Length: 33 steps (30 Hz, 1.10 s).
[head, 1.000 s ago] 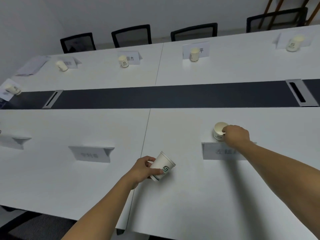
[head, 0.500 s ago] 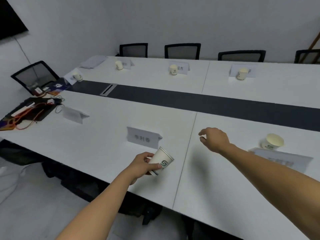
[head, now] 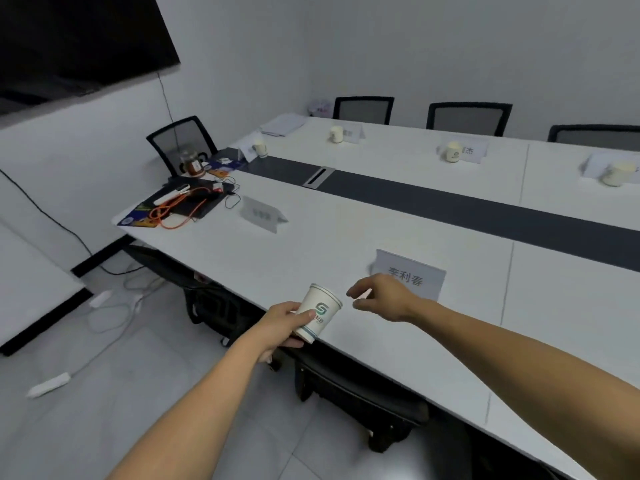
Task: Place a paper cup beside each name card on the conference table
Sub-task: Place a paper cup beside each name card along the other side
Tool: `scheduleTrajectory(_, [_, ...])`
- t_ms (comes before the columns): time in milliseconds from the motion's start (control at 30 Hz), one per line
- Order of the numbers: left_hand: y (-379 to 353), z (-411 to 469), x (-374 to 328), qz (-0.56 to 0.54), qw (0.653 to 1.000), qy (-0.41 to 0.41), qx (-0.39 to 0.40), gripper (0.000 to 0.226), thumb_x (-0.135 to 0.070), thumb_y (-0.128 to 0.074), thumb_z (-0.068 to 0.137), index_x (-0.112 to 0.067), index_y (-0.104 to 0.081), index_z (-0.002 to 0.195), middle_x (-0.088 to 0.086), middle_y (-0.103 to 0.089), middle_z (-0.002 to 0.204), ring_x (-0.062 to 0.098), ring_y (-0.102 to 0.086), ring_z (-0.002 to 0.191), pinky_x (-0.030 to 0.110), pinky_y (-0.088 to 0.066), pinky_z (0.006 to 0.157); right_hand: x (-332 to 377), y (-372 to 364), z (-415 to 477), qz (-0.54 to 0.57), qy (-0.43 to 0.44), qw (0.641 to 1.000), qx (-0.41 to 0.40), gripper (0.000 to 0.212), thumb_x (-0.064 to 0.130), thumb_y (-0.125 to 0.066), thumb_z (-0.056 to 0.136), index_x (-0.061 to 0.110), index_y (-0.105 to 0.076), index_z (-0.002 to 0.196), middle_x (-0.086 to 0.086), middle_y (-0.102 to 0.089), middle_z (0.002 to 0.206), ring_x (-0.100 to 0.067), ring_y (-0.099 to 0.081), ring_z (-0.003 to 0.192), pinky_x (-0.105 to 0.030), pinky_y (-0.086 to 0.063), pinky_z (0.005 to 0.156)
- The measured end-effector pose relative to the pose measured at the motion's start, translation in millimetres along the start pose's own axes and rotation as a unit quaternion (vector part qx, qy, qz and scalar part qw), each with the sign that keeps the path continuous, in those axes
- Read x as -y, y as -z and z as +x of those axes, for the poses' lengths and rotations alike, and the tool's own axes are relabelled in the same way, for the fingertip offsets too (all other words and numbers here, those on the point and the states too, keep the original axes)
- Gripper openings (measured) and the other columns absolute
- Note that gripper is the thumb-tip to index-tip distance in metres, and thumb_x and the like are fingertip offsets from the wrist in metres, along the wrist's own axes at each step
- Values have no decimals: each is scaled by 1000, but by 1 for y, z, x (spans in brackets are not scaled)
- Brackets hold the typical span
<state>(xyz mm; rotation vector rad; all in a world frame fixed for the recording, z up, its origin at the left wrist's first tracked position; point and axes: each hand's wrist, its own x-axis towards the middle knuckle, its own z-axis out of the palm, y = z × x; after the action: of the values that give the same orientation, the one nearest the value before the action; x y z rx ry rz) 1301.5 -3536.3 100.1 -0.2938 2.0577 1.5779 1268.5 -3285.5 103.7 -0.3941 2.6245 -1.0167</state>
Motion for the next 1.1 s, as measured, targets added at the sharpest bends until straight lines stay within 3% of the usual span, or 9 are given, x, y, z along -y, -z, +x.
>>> scheduleTrajectory(133, [21,11,-3,-20,1000,9,15,41,-30,-62,93,-8,-58,127,11,-70,109,20,-68,94,34,-59,75,18,-13,33,10,38,998,43,17,28,-63,89,23,-72,103,10,-72,95,-13,-71,79,-38,-57,83])
scheduleTrajectory(267, [39,39,-18,-10,999,20,28,37,-32,-58,95,-9,-60,124,8,-71,101,18,-68,89,34,-59,77,19,-14,71,22,39,998,36,18,30,-61,92,18,-73,98,4,-73,89,-13,-72,77,-37,-56,78])
scheduleTrajectory(400, [54,80,-39,-5,999,27,23,37,-33,-57,96,-8,-60,123,8,-70,99,19,-67,86,40,-56,86,13,-4,109,27,27,999,21,18,28,-61,92,17,-74,95,14,-67,72,-12,-69,76,-27,-50,68])
scheduleTrajectory(567, [65,120,-70,-11,999,20,29,33,-33,-55,97,-9,-62,119,8,-70,97,20,-66,85,40,-55,88,8,21,152,32,19,999,4,17,30,-62,91,19,-74,92,14,-68,76,-10,-70,76,-31,-53,73])
scheduleTrajectory(900, [70,201,-97,-3,994,34,101,33,-31,-56,97,-11,-61,123,11,-68,105,24,-63,89,34,-55,77,-27,45,191,56,-48,997,-27,18,35,-71,84,17,-72,82,11,-68,70,-5,-64,66,-31,-51,68])
scheduleTrajectory(1033, [63,244,-110,31,989,31,143,35,-31,-58,95,-11,-61,124,9,-68,102,22,-62,85,32,-54,73,-49,60,193,66,-111,988,-81,33,35,-74,83,4,-65,78,-1,-67,70,0,-57,55,-23,-42,59])
scheduleTrajectory(1100, [64,265,-117,41,988,29,147,38,-31,-60,94,-10,-60,125,9,-68,100,22,-63,82,32,-54,71,-60,73,194,70,-147,979,-126,35,35,-71,85,5,-61,71,-4,-67,69,-3,-61,57,-27,-43,59])
